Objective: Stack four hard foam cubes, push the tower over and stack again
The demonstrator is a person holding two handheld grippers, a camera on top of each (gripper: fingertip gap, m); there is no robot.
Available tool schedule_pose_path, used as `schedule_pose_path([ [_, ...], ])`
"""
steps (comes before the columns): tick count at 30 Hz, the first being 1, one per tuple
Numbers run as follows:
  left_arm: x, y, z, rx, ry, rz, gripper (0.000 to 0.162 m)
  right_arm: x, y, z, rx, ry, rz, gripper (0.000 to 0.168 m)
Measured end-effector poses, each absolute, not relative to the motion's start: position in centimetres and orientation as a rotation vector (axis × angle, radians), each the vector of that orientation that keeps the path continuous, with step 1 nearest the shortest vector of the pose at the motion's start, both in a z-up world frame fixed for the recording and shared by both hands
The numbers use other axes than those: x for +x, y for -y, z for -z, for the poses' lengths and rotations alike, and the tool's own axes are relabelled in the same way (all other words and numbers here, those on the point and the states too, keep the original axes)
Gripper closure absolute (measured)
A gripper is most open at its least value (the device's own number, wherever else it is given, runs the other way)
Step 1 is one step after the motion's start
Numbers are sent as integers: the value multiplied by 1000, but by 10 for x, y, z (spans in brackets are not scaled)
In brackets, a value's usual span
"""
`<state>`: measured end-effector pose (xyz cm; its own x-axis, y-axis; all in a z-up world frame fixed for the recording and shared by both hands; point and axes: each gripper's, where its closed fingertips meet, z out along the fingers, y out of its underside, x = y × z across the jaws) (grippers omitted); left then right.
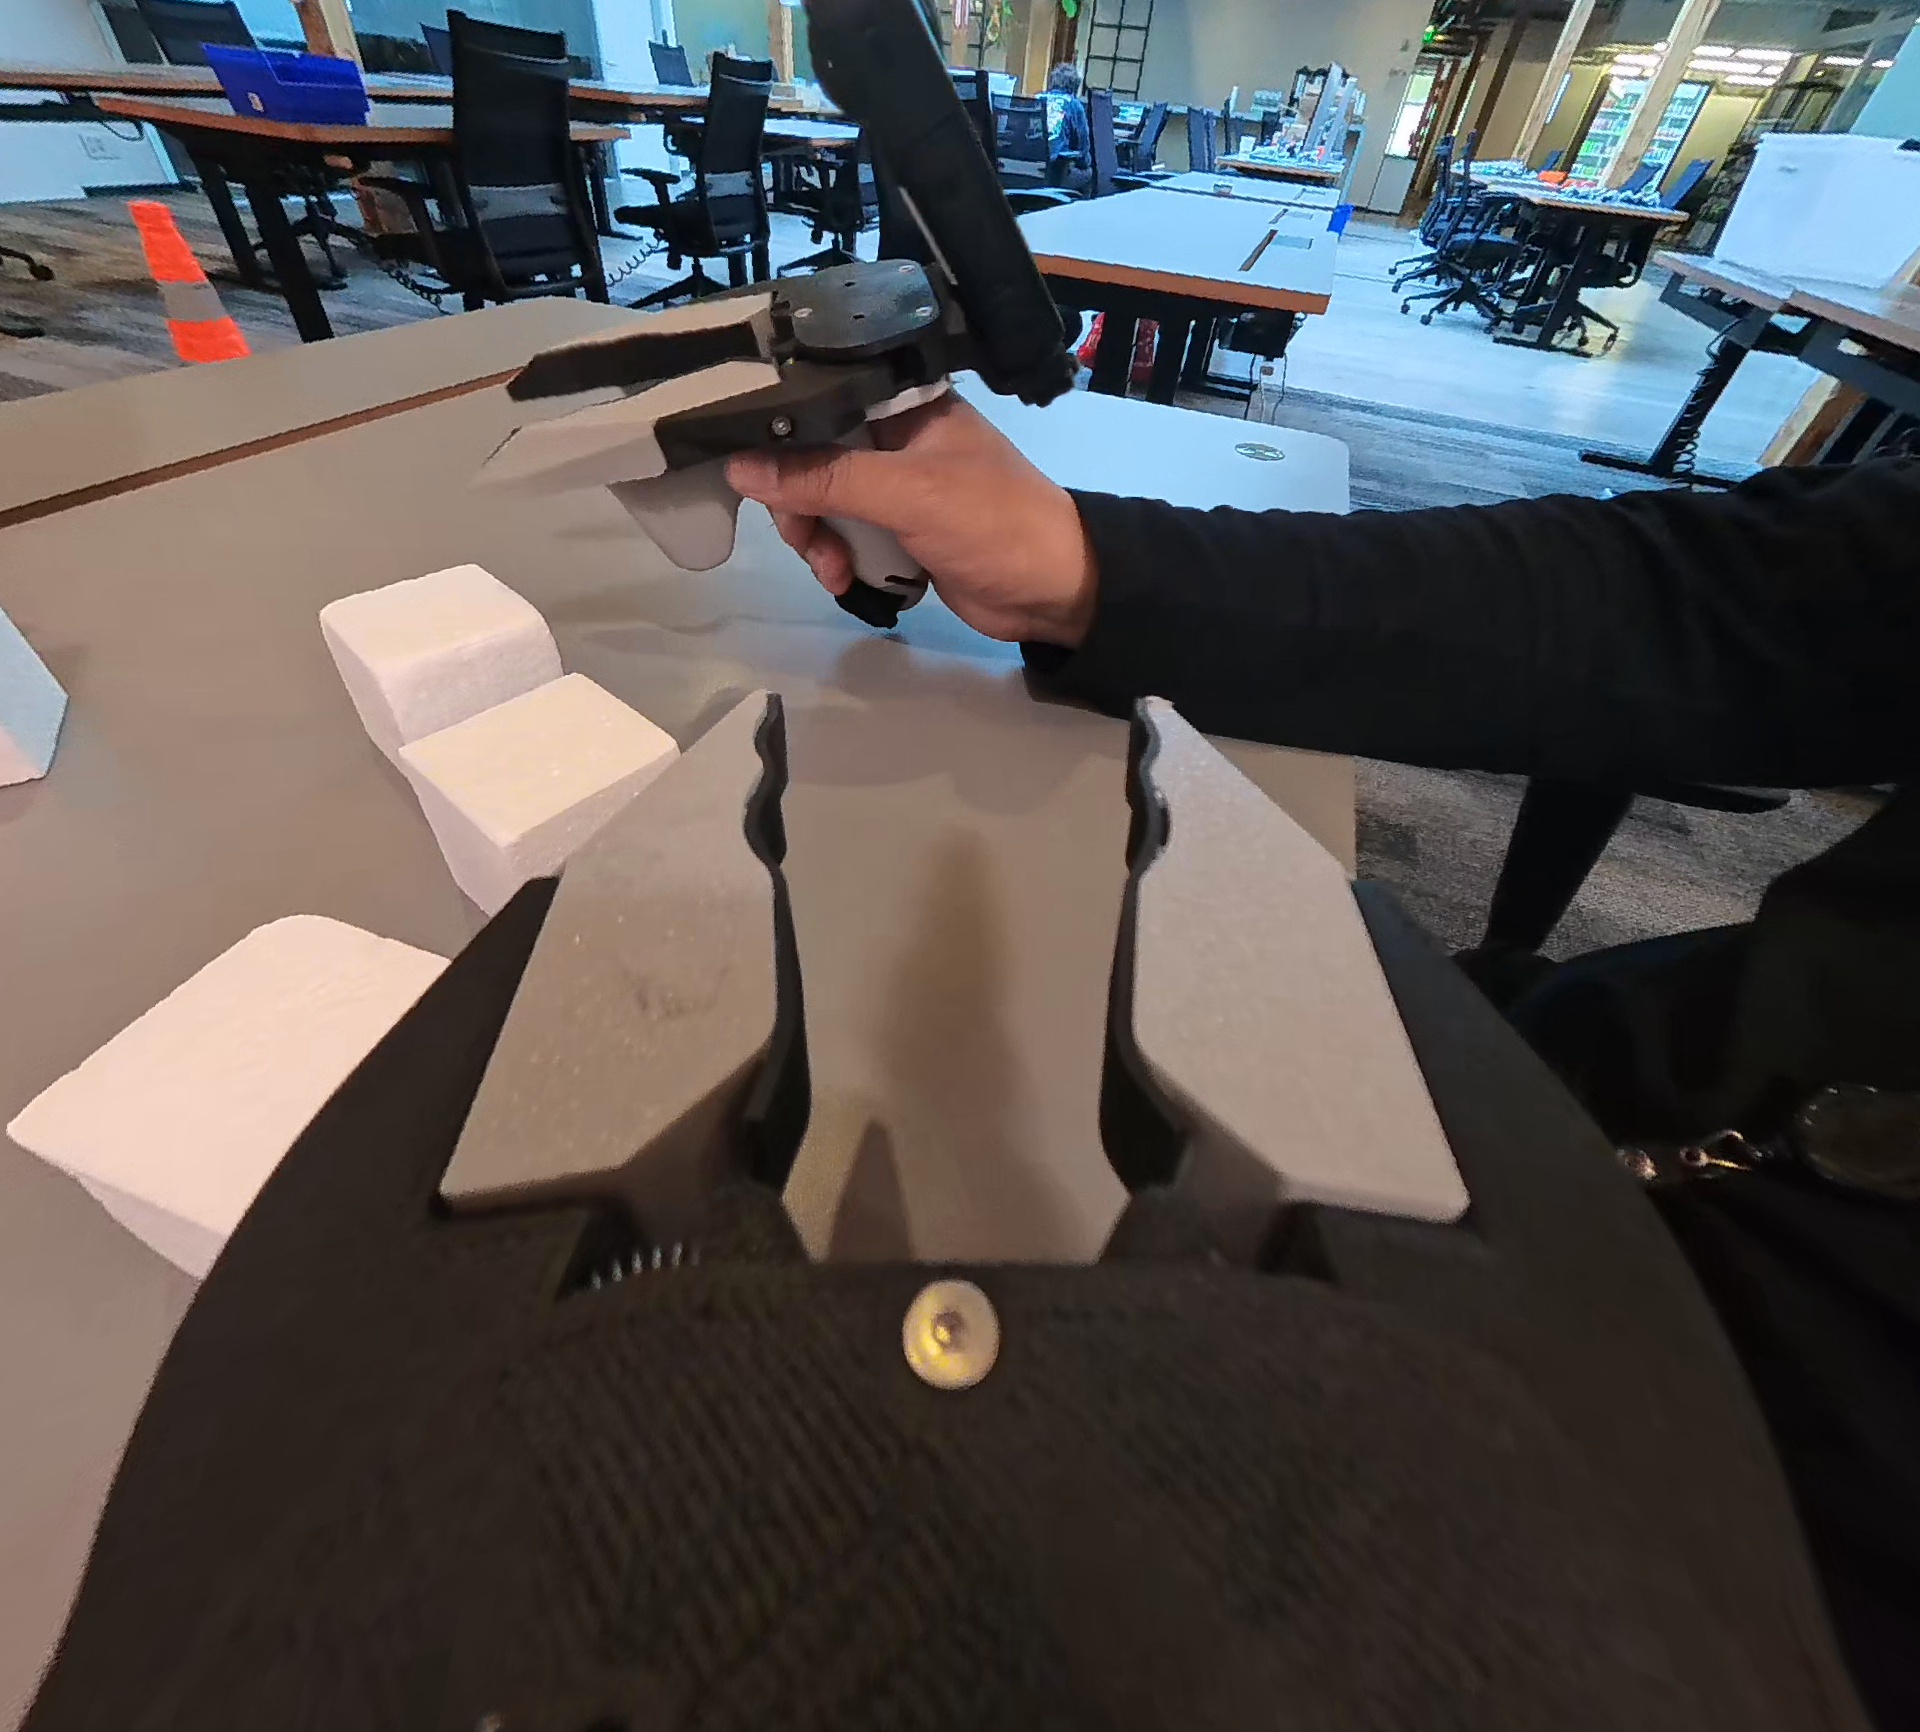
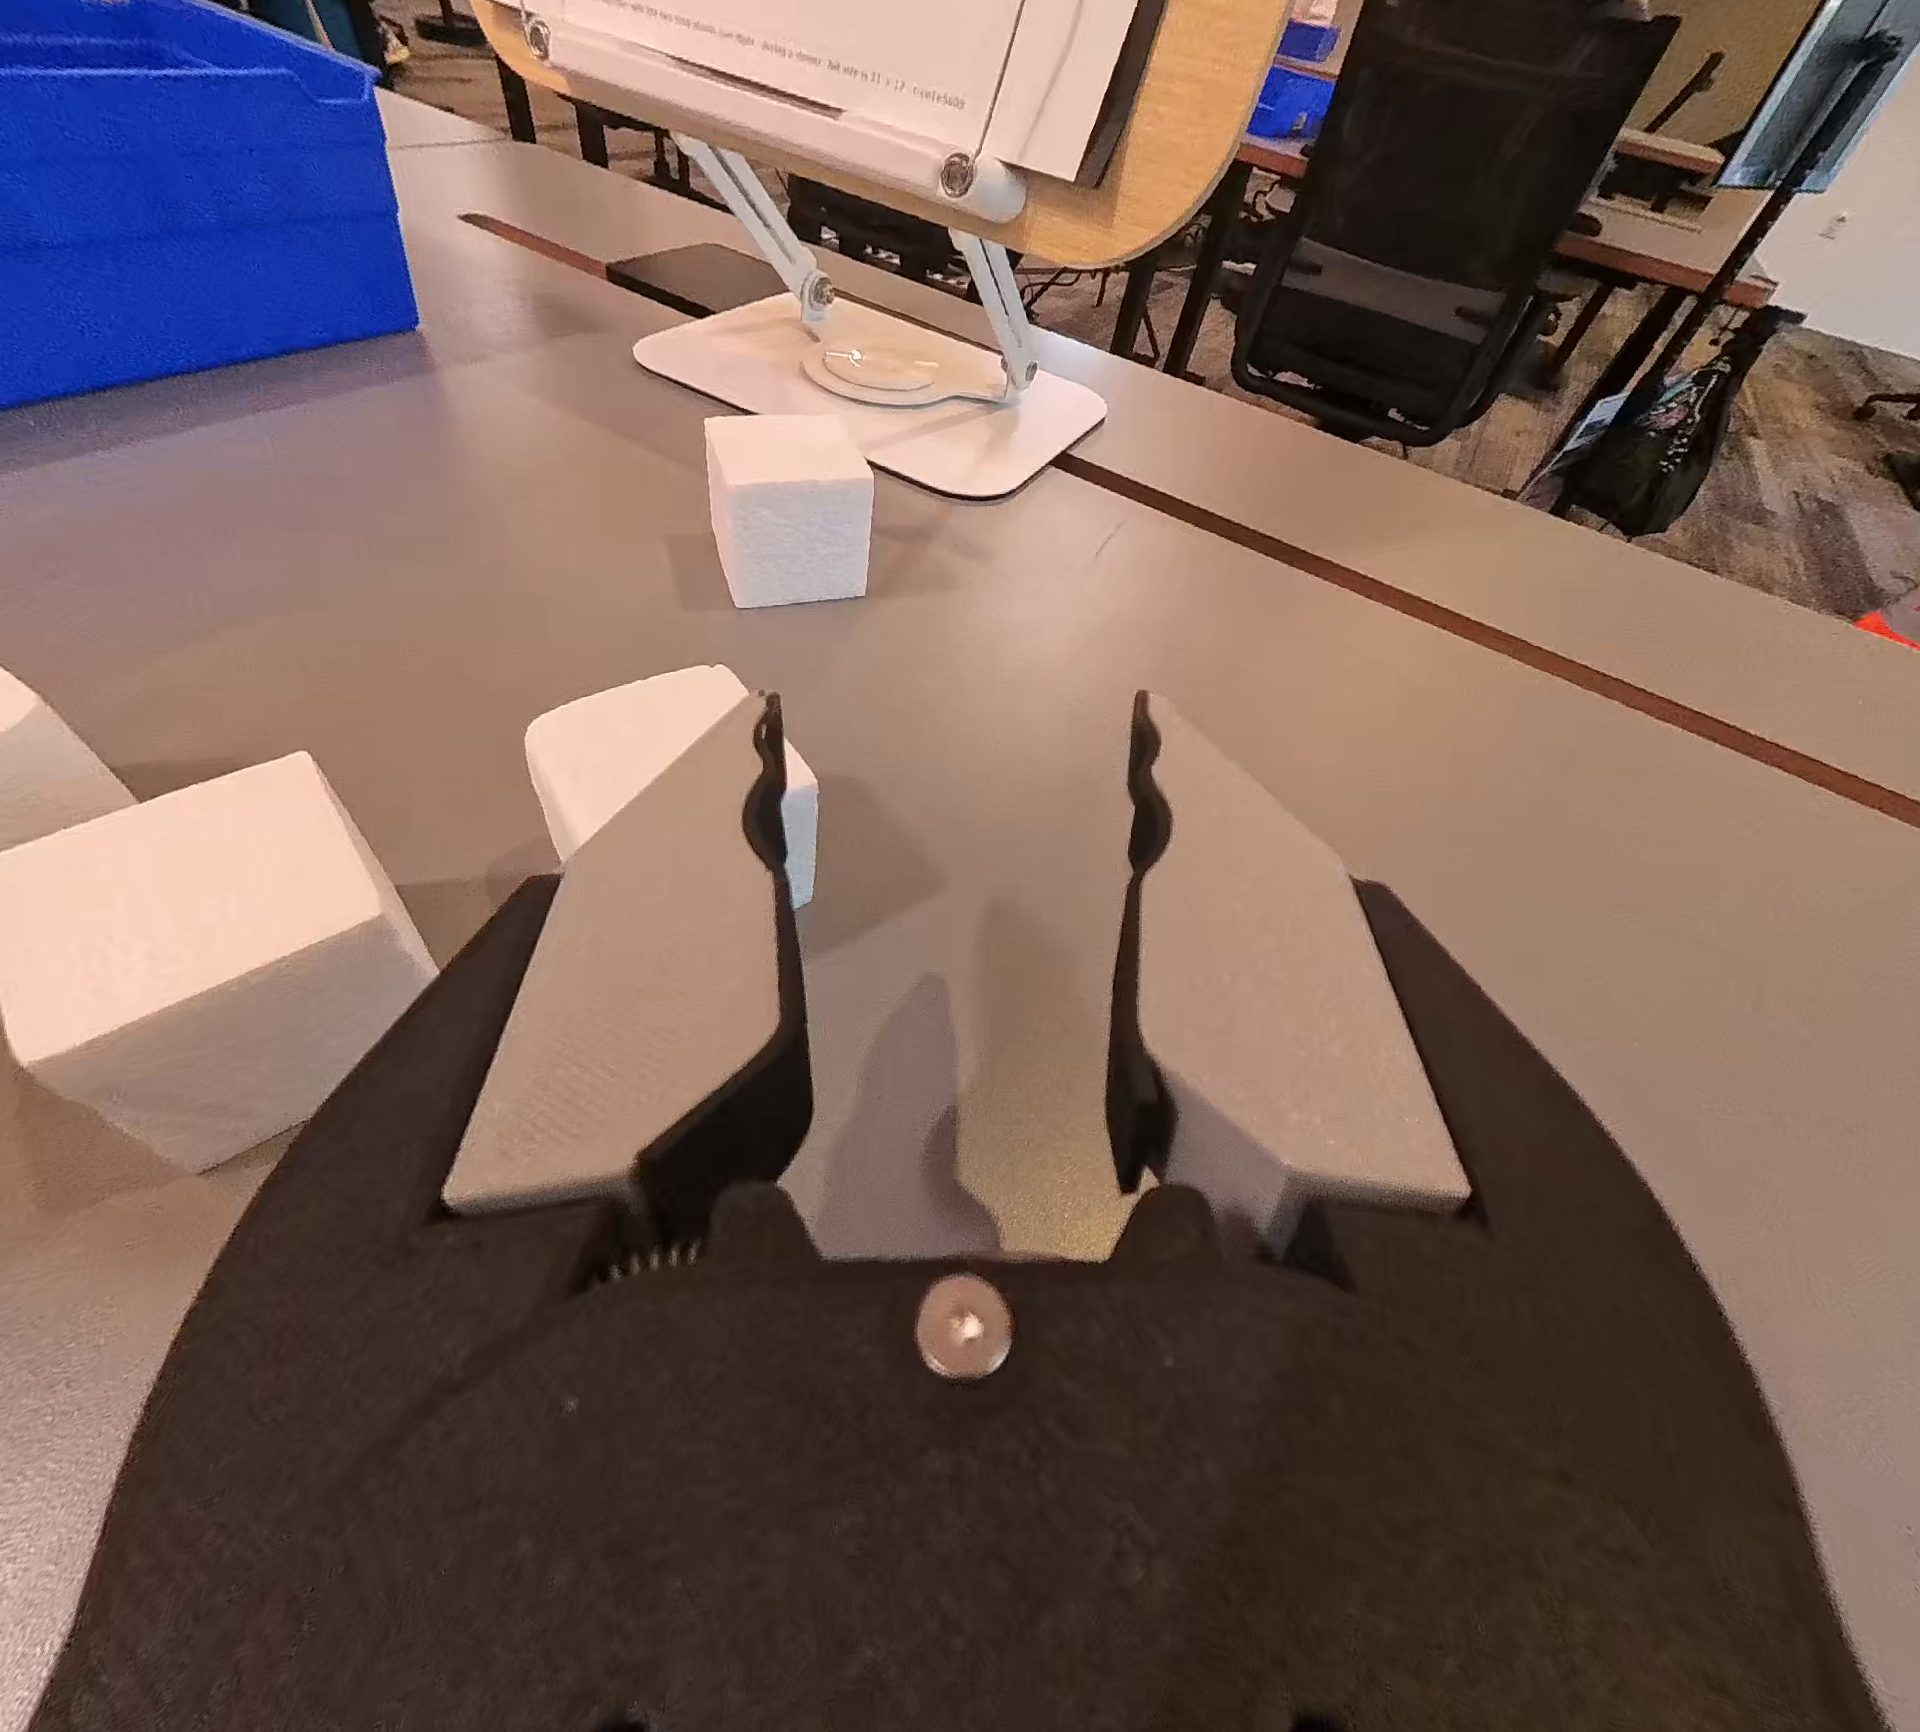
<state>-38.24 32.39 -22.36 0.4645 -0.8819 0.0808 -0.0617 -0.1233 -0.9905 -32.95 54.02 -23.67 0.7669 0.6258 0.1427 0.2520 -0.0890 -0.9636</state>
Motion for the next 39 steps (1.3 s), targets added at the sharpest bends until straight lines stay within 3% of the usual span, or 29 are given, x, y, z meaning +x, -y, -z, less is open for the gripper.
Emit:
schedule_pose_path([
  [21, -388, -330, 222, -1538, -827, 809, 100, -330, -540, 239, -1679, 705, -363, 102],
  [28, -462, -381, 225, -1664, -415, 410, 104, -329, -541, 240, -1690, 691, -377, 101],
  [39, -494, -392, 225, -1687, -197, 454, 93, -328, -542, 245, -1718, 683, -374, 91],
])
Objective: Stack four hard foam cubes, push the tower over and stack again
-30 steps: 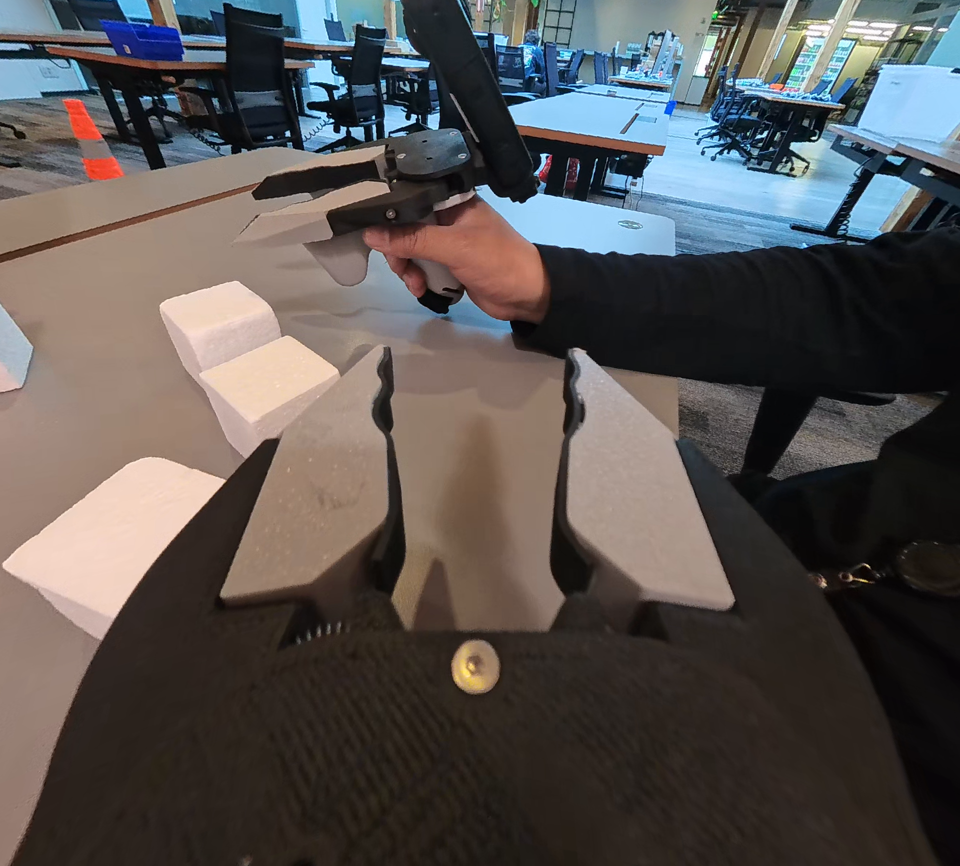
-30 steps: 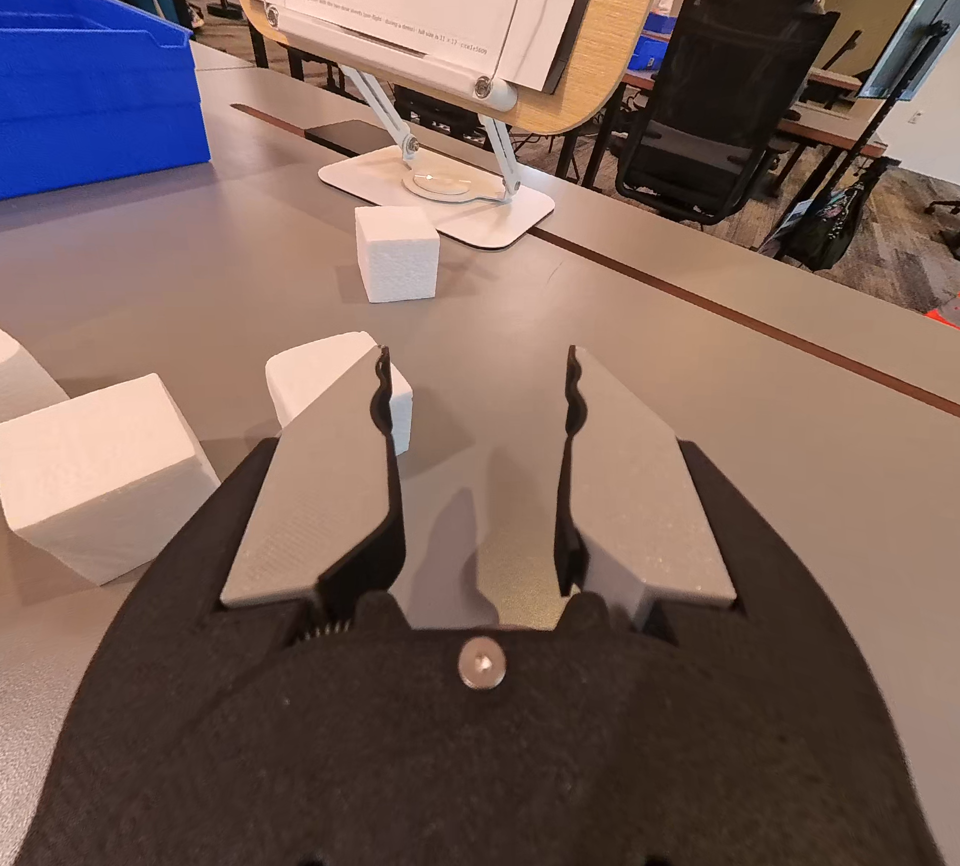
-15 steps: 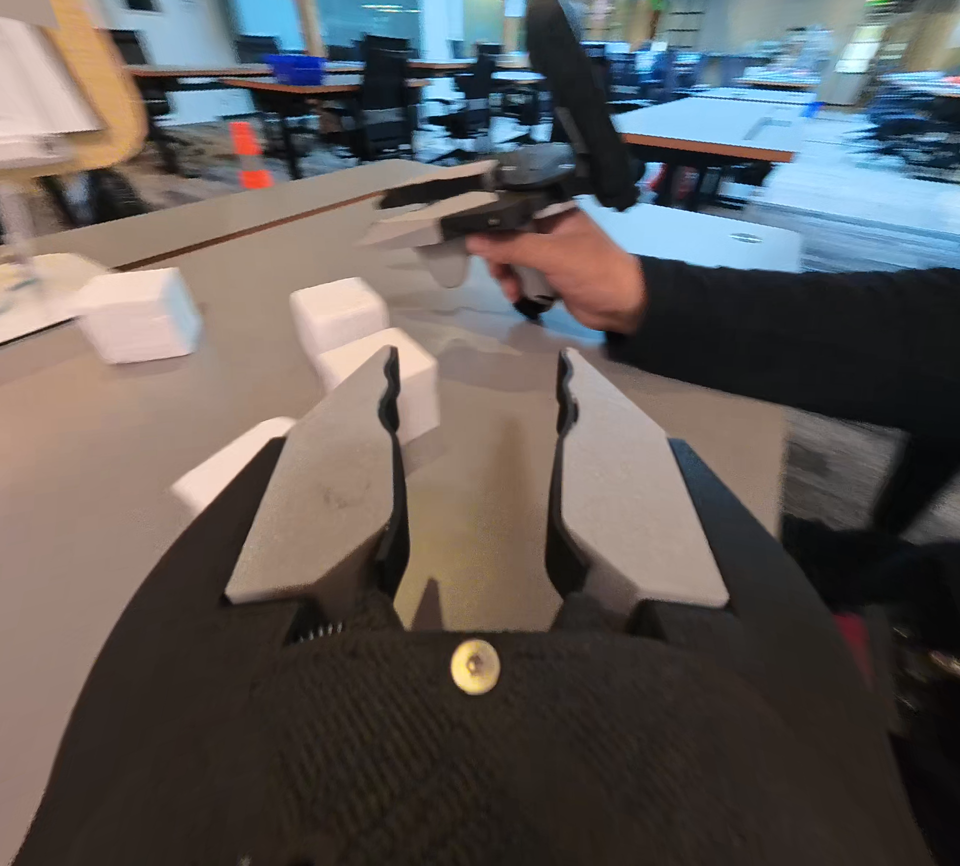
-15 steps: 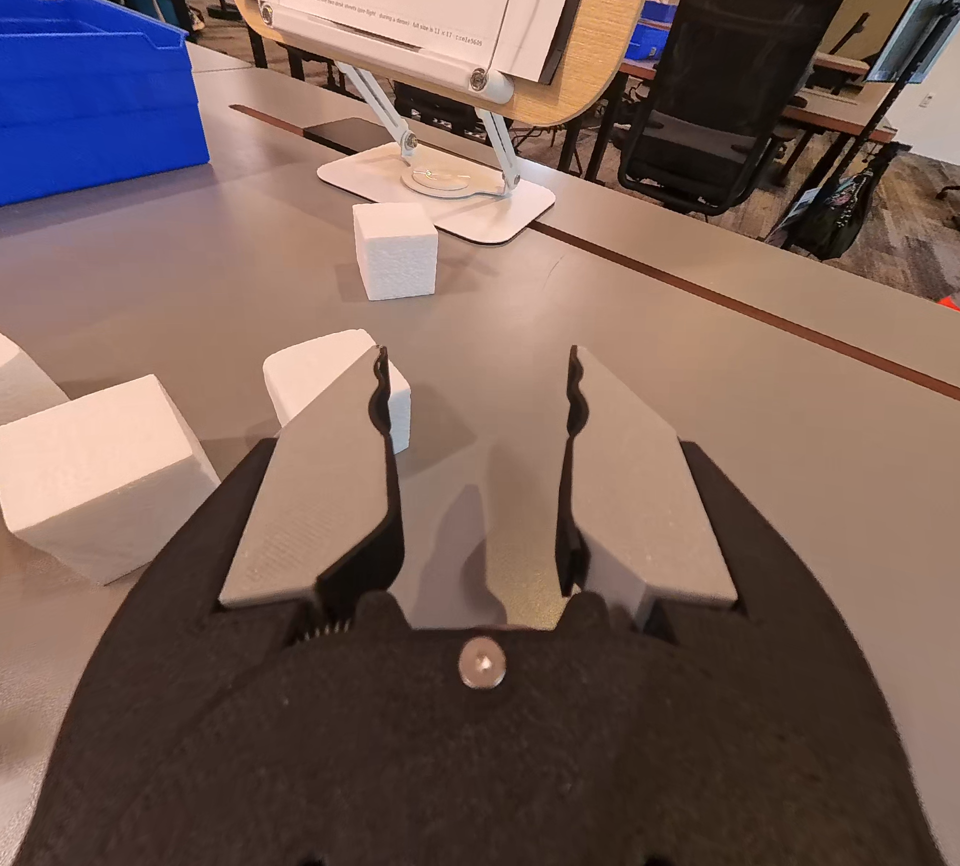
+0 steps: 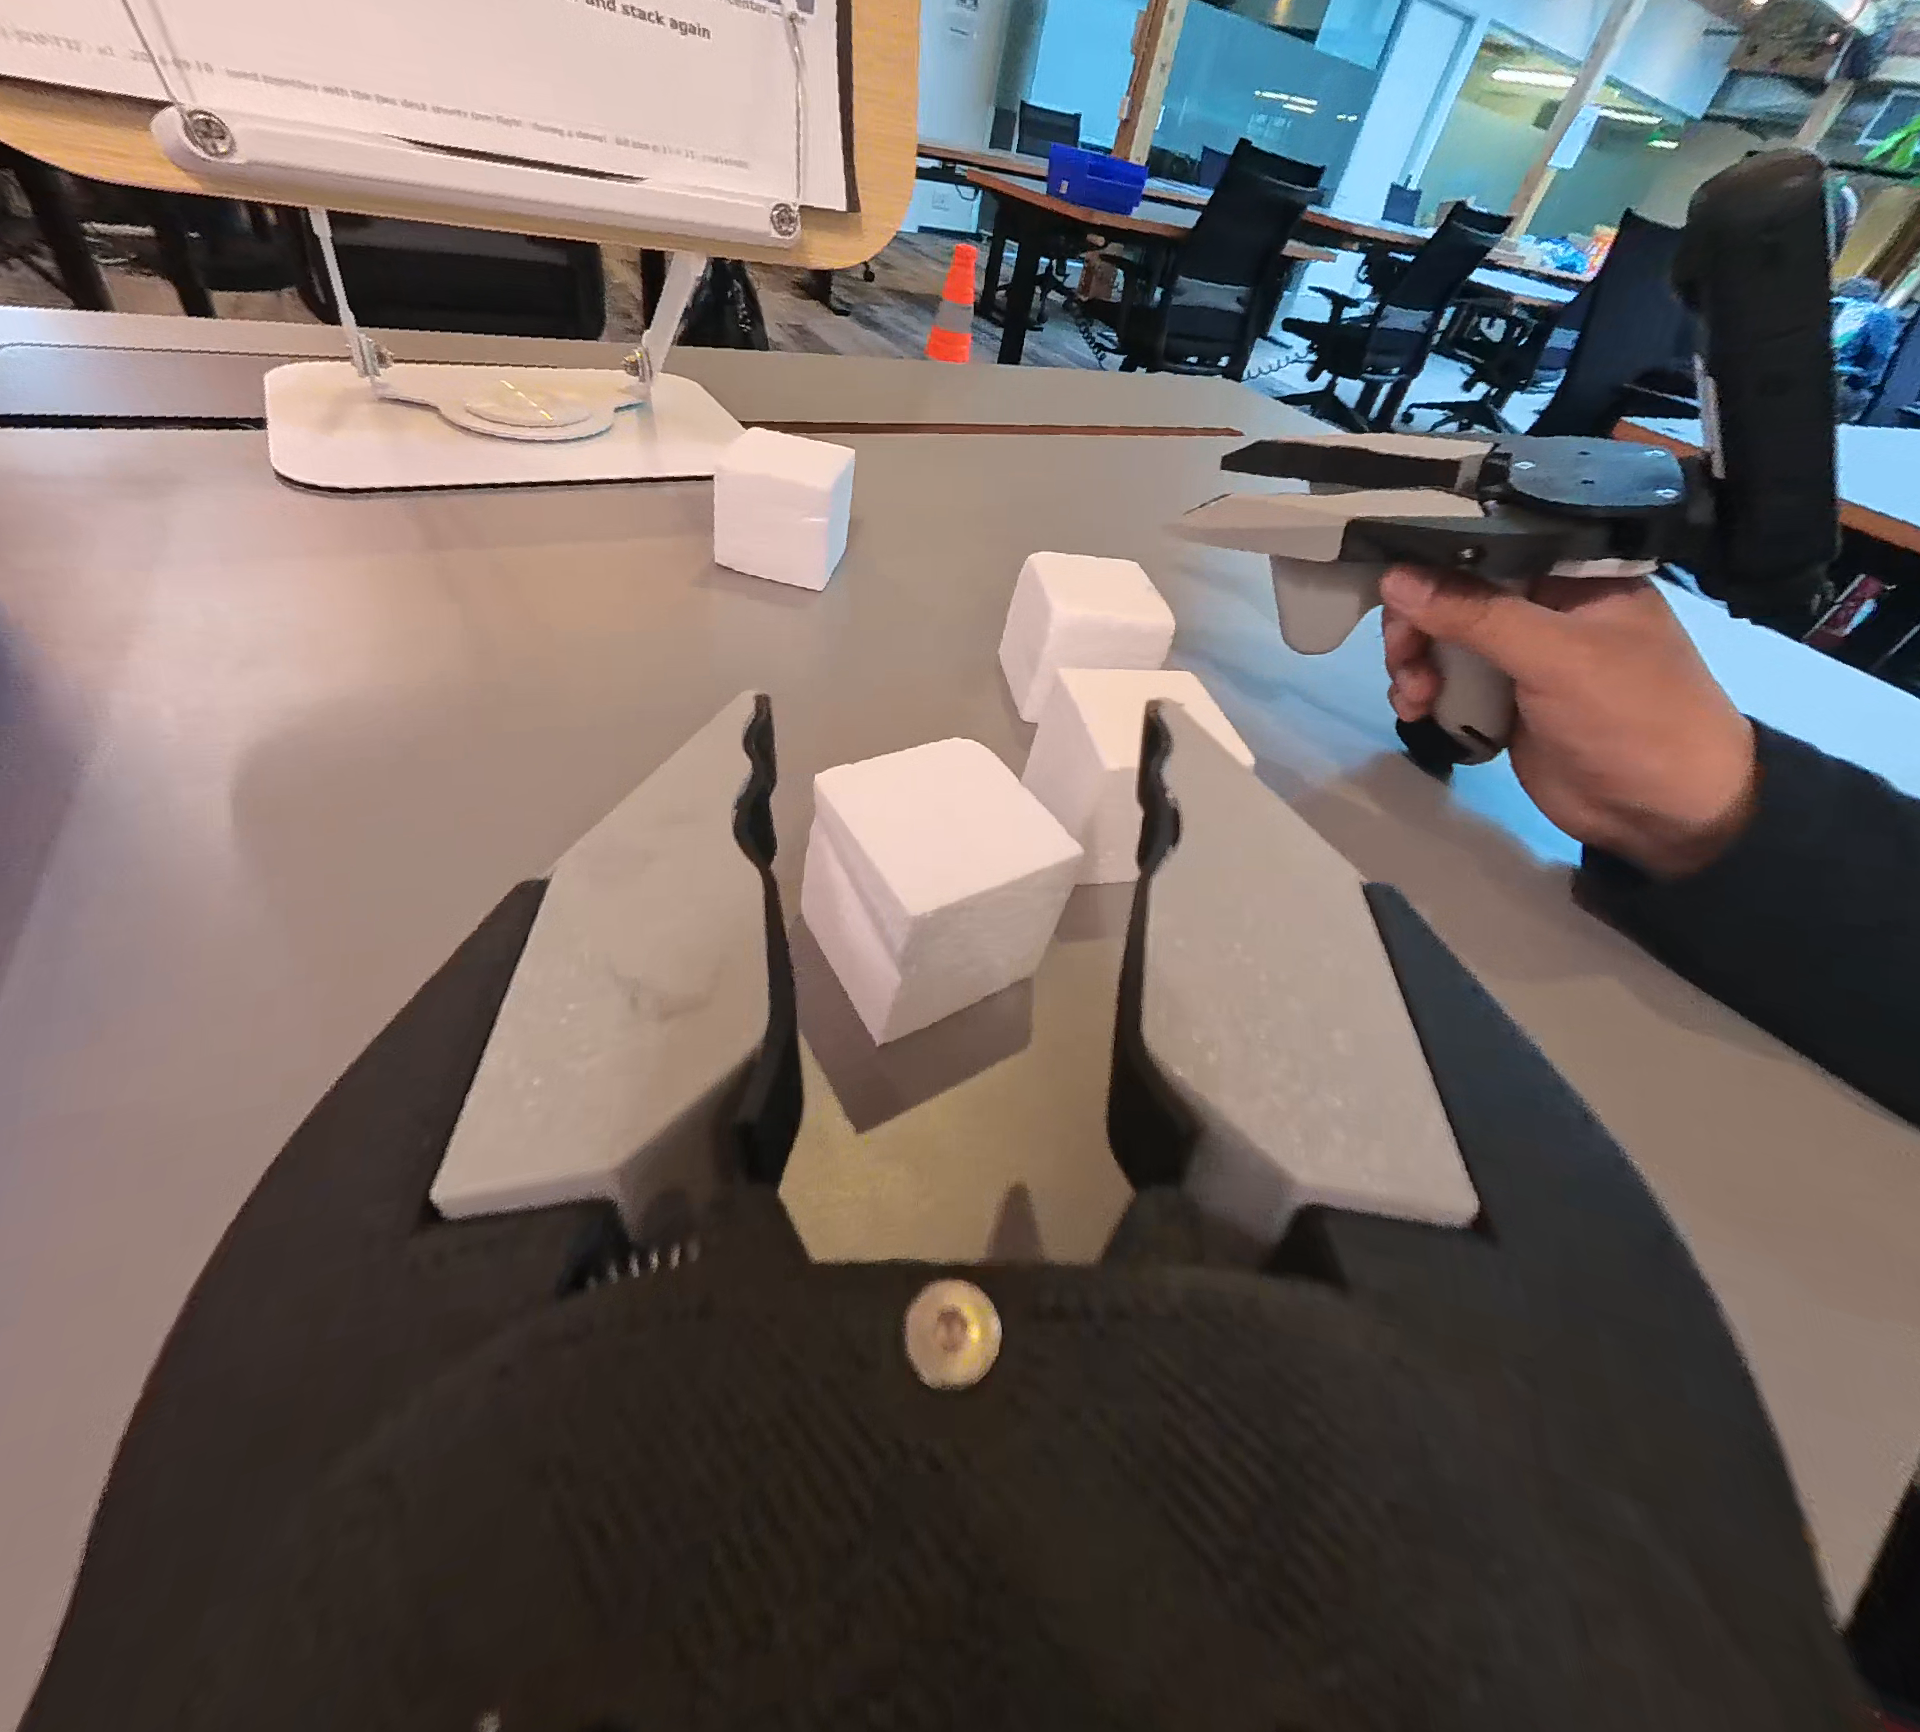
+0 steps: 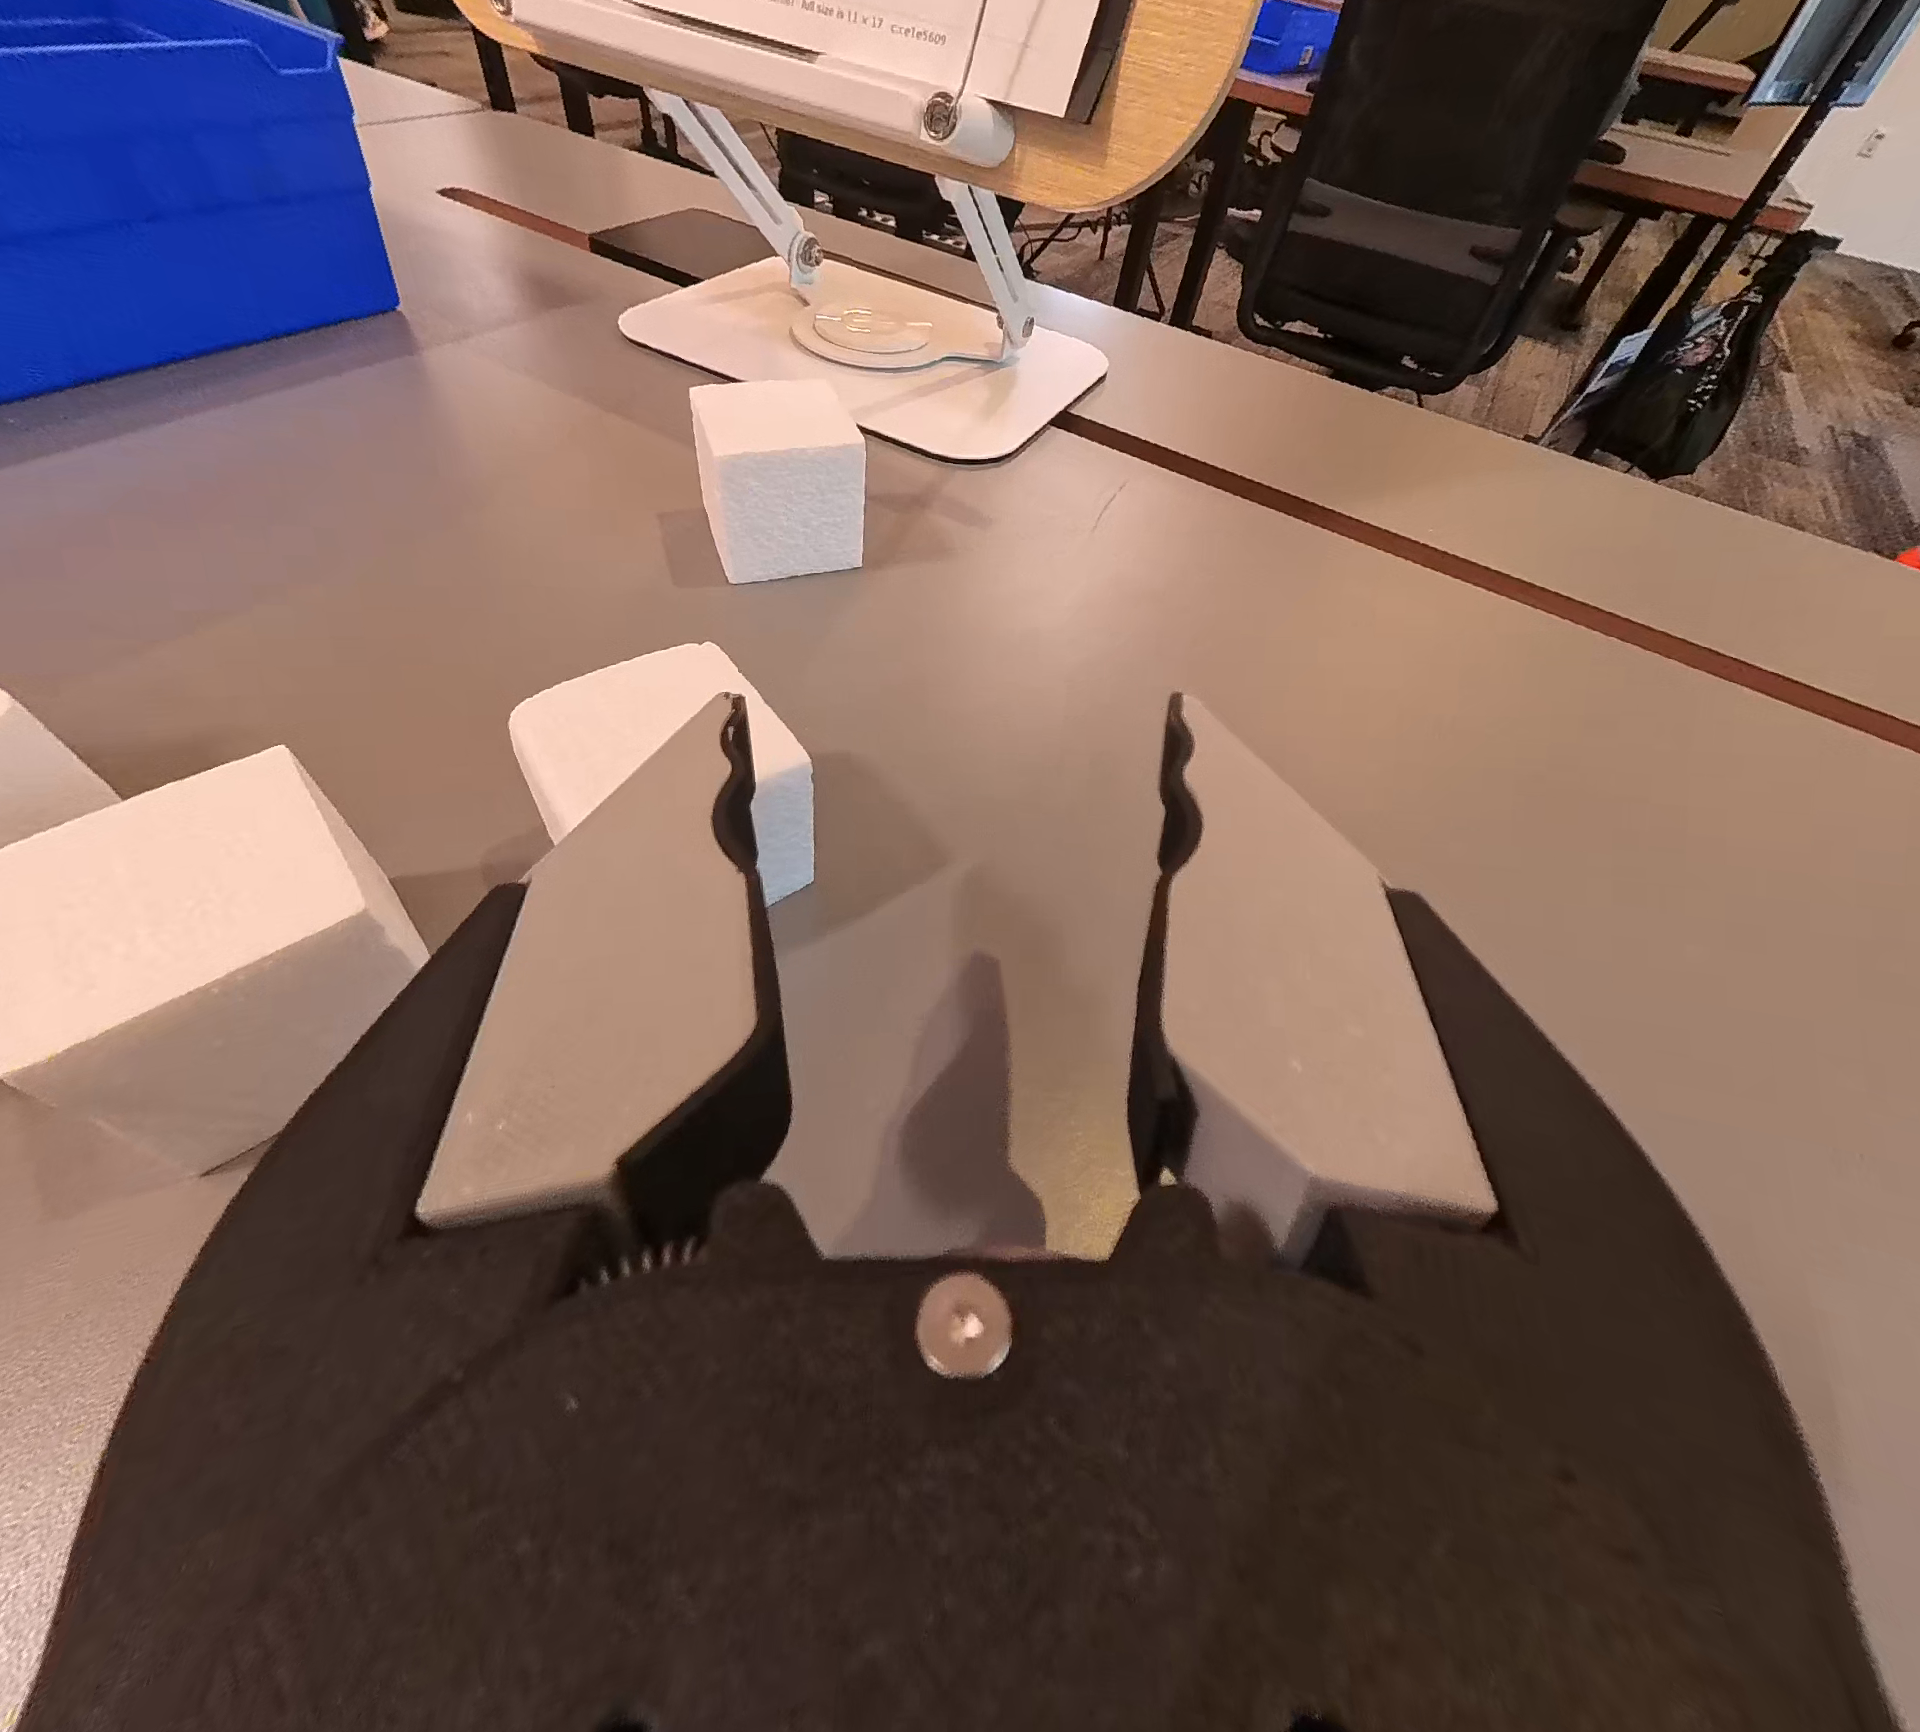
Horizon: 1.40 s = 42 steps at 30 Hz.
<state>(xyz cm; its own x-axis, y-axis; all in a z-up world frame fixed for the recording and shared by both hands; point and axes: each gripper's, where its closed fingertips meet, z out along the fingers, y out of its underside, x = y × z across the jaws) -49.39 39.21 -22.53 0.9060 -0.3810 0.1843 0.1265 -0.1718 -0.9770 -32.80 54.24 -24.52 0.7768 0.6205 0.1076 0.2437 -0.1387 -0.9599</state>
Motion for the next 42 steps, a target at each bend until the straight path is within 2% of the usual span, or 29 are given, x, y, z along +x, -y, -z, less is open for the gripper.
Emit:
schedule_pose_path([
  [12, -500, -395, 226, -1695, -188, 385, 91, -323, -544, 247, -1743, 663, -374, 92],
  [25, -502, -397, 238, -1780, -201, 317, 88, -325, -538, 260, -1832, 690, -416, 99],
  [34, -479, -402, 278, -2043, -271, 299, 83, -328, -537, 261, -1832, 705, -423, 99],
  [36, -479, -405, 291, -2123, -295, 220, 87, -328, -537, 260, -1832, 706, -425, 98],
  [37, -477, -406, 297, -2162, -316, 200, 98, -328, -536, 260, -1832, 705, -427, 98],
  [40, -477, -411, 296, -2169, -328, 200, 100, -328, -536, 260, -1831, 705, -432, 98],
  [42, -489, -415, 278, -2118, -310, 175, 100, -328, -535, 261, -1833, 706, -439, 98],
])
